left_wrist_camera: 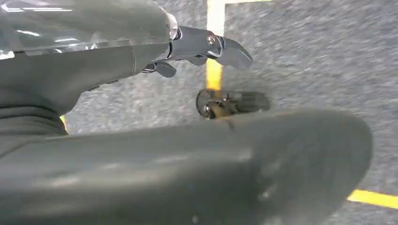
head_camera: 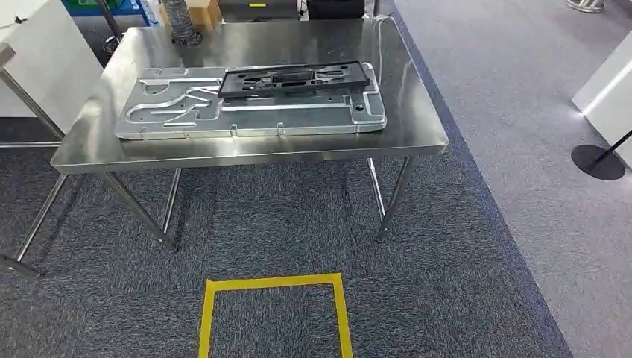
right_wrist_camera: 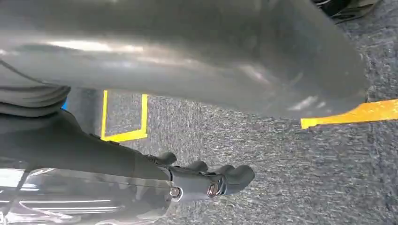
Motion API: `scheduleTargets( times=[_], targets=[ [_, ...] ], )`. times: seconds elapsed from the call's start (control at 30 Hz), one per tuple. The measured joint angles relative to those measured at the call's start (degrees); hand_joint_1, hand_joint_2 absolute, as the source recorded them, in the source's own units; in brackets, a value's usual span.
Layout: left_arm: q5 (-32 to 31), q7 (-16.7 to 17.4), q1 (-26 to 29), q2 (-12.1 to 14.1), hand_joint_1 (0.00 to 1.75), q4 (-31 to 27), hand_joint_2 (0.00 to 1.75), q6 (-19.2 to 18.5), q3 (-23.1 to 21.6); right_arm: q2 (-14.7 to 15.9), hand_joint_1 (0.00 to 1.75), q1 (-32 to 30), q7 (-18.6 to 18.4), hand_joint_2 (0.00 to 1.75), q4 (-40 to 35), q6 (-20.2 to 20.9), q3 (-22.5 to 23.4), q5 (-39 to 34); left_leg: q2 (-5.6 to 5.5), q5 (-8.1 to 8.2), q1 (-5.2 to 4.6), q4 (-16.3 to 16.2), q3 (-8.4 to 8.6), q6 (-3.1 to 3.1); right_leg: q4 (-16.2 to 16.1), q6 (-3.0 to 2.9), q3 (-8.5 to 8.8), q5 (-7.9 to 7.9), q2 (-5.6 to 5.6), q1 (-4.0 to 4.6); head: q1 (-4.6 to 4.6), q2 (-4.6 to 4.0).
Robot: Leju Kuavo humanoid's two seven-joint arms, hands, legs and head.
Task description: Take the parts from the cabinet and place them on the table.
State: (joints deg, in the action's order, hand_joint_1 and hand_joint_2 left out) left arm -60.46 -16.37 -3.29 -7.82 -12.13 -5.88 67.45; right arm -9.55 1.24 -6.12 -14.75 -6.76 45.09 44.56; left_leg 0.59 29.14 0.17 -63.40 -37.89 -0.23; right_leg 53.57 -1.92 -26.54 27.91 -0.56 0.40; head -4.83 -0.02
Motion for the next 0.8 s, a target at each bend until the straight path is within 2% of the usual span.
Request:
scheduleTargets(
  times=[0.03, 0.07, 0.1, 0.13, 0.17, 0.2, 0.23, 0.27, 0.3, 0.37, 0.4, 0.43, 0.47, 0.53, 0.57, 0.6, 0.63, 0.67, 0.7, 0.73, 0.77, 0.8],
  targets=[
    [0.1, 0.0, 0.1, 0.0, 0.0, 0.0, 0.0, 0.0, 0.0, 0.3, 0.0, 0.0, 0.4, 0.0, 0.1, 0.3, 0.0, 0.1, -0.03, 3.28, 0.08, -4.5, -1.1, -0.21, 0.1, -0.04, -0.82, -0.64, 0.0, 0.07, 0.0, 0.0],
    [0.2, 0.0, 0.1, 0.0, 0.0, 0.0, 0.0, 0.0, 0.0, 0.6, 0.0, -0.1, 0.6, 0.0, 0.3, 0.5, 0.0, 0.2, -0.03, 5.04, 0.1, -8.8, -1.97, -0.37, 0.3, 0.0, -1.78, -1.31, -0.06, 0.12, 0.0, 0.0],
    [0.2, 0.0, 0.1, 0.0, 0.0, 0.0, 0.0, 0.0, 0.0, 0.9, 0.0, -0.1, 0.7, 0.0, 0.5, 0.6, 0.0, 0.3, -0.03, 4.93, 0.14, -11.3, -2.06, -0.46, 0.5, 0.06, -2.77, -1.94, -0.1, 0.12, 0.0, 0.0],
    [0.2, 0.0, 0.1, 0.0, 0.0, 0.0, 0.0, 0.0, 0.0, 1.2, 0.0, 0.0, 0.8, 0.0, 0.5, 0.7, 0.0, 0.4, -0.04, 3.15, 0.17, -11.4, -1.11, -0.49, 0.7, 0.15, -3.97, -2.63, -0.1, 0.11, 0.0, 0.0],
    [0.3, 0.0, 0.0, 0.0, 0.0, 0.0, 0.0, 0.0, 0.0, 1.4, 0.0, 0.0, 1.0, 0.0, 0.6, 0.8, 0.0, 0.5, -0.04, 0.94, 0.21, -9.3, 0.88, -0.46, 1.0, 0.28, -5.09, -3.2, -0.08, 0.09, 0.0, 0.0],
    [0.3, -0.2, 0.0, 0.0, 0.0, 0.0, 0.0, -0.1, 0.0, 1.6, 0.0, 0.0, 1.1, 0.0, 0.7, 0.9, 0.0, 0.8, -0.04, -1.14, 0.26, -4.8, 4.28, -0.33, 1.4, 0.51, -6.25, -3.76, -0.02, 0.03, 0.0, 0.0],
    [0.3, -0.3, -0.1, 0.0, 0.0, 0.0, 0.0, -0.2, 0.0, 1.9, 0.0, 0.1, 1.2, 0.0, 0.9, 1.1, -0.1, 0.9, -0.08, -1.53, 0.26, 0.7, 8.32, -0.15, 1.9, 0.76, -7.05, -4.2, 0.05, 0.0, -0.02, 0.0],
    [0.4, -0.5, -0.3, 0.0, 0.0, 0.0, 0.0, -0.3, 0.0, 2.2, 0.0, 0.1, 1.3, 0.0, 0.9, 1.5, -0.1, 1.1, -0.18, 0.3, 0.17, 5.9, 12.09, 0.1, 2.2, 1.06, -7.7, -4.45, 0.04, 0.16, -0.02, 0.0],
    [0.4, -0.7, -0.4, 0.0, 0.0, 0.0, 0.0, -0.5, 0.0, 2.5, 0.0, 0.1, 1.3, 0.0, 1.0, 1.9, -0.1, 1.4, -0.31, 1.35, -0.1, 9.4, 13.71, 0.5, 2.4, 1.38, -7.95, -4.86, -0.08, 0.2, 0.0, 0.0],
    [0.5, -0.8, -0.3, 0.0, 0.0, 0.0, 0.0, -0.6, 0.1, 2.8, 0.0, 0.2, 1.4, 0.0, 1.3, 2.2, -0.2, 1.8, -0.31, 0.9, -0.29, 8.9, 12.81, 0.9, 2.3, 1.96, -8.19, -5.89, -0.15, -0.08, 0.0, 0.0],
    [0.5, -0.8, -0.3, 0.1, 0.0, 0.0, 0.0, -0.6, 0.1, 2.8, 0.0, 0.2, 1.4, 0.0, 1.4, 2.2, -0.3, 1.9, -0.23, 0.31, -0.34, 9.2, 12.36, 1.46, 2.1, 2.34, -8.24, -6.45, -0.07, -0.05, 0.0, 0.0],
    [0.5, -0.8, -0.4, 0.1, 0.0, 0.0, 0.0, -0.6, 0.1, 2.8, 0.0, 0.3, 1.4, 0.0, 1.4, 2.2, -0.3, 1.9, 0.22, -0.46, 0.1, 9.6, 12.12, 2.06, 2.6, 2.69, -8.68, -5.67, 0.21, -0.2, 0.0, 0.0],
    [0.5, -0.8, -0.6, 0.1, 0.0, 0.0, 0.0, -0.6, 0.1, 2.8, 0.0, 0.4, 1.4, 0.0, 1.4, 2.2, -0.3, 1.9, 0.19, -0.97, -0.03, 9.6, 11.55, 2.53, 4.4, 2.91, -9.49, -2.98, 0.4, -0.15, 0.0, 0.0],
    [0.5, -0.8, -0.7, 0.2, 0.0, 0.0, 0.0, -0.6, 0.1, 2.8, 0.0, 0.4, 1.4, 0.0, 1.4, 2.6, -0.3, 1.9, 0.22, -1.89, -0.24, 9.3, 10.27, 2.96, 12.8, 3.33, -11.88, 3.75, 0.44, -0.45, 0.0, 0.0],
    [0.6, -0.8, -0.7, 0.2, 0.0, 0.0, 0.0, -0.6, 0.1, 2.8, 0.0, 0.4, 1.4, 0.0, 1.5, 2.8, -0.3, 1.9, 0.24, -2.41, -0.37, 9.2, 9.52, 2.99, 17.4, 3.46, -13.07, 6.07, 0.45, -0.54, 0.0, 0.0],
    [0.6, -0.8, -0.7, 0.2, 0.0, 0.0, 0.0, -0.6, 0.1, 2.8, 0.0, 0.5, 1.4, 0.0, 1.5, 2.9, -0.3, 1.9, 0.26, -2.82, -0.4, 8.9, 8.63, 2.94, 20.5, 3.57, -13.54, 6.69, 0.45, -0.61, 0.0, 0.0],
    [0.6, -0.8, -0.7, 0.2, 0.0, 0.0, 0.0, -0.6, 0.1, 2.8, 0.0, 0.5, 1.3, 0.0, 1.6, 2.9, -0.3, 1.9, 0.28, -3.25, -0.41, 8.5, 7.72, 2.88, 20.8, 3.59, -12.74, 5.58, 0.45, -0.66, 0.0, 0.0],
    [0.6, -0.8, -0.7, 0.2, 0.0, 0.0, 0.0, -0.6, 0.1, 2.7, 0.0, 0.5, 1.3, 0.0, 1.6, 2.9, -0.3, 1.9, 0.27, -3.6, -0.42, 8.0, 6.85, 2.77, 18.7, 3.51, -10.83, 3.75, 0.45, -0.69, 0.0, 0.0],
    [0.7, -0.8, -0.7, 0.2, 0.0, 0.0, 0.0, -0.6, 0.1, 2.8, 0.0, 0.5, 1.3, 0.0, 1.6, 3.0, -0.3, 1.9, 0.25, -3.9, -0.42, 7.7, 6.05, 2.7, 14.7, 3.32, -7.92, 1.76, 0.45, -0.68, 0.0, 0.0],
    [0.7, -0.8, -0.7, 0.3, 0.0, 0.0, 0.0, -0.6, 0.1, 2.8, 0.0, 0.6, 1.3, 0.0, 1.6, 3.0, -0.3, 1.9, 0.21, -4.17, -0.43, 7.3, 5.44, 2.55, 9.6, 2.98, -4.3, 0.53, 0.46, -0.62, 0.0, 0.0],
    [0.8, -0.8, -0.7, 0.3, 0.0, 0.0, 0.0, -0.6, 0.1, 2.8, 0.0, 0.8, 1.3, 1.75, 1.6, 3.2, -0.3, 1.9, 0.21, -4.44, -0.46, 7.0, 4.94, 2.33, 3.9, 2.46, -0.24, 1.35, 0.47, -0.45, 0.0, 0.0],
    [1.0, -0.7, -0.7, 0.3, 0.0, 0.0, 0.0, -0.6, 0.1, 2.8, 0.0, 1.0, 1.4, 1.75, 1.6, 3.2, -0.3, 1.9, 0.25, -4.75, -0.61, 6.7, 4.58, 1.97, 1.1, 2.25, 1.08, 2.06, 0.49, -0.09, -0.02, 0.0]
  ],
)
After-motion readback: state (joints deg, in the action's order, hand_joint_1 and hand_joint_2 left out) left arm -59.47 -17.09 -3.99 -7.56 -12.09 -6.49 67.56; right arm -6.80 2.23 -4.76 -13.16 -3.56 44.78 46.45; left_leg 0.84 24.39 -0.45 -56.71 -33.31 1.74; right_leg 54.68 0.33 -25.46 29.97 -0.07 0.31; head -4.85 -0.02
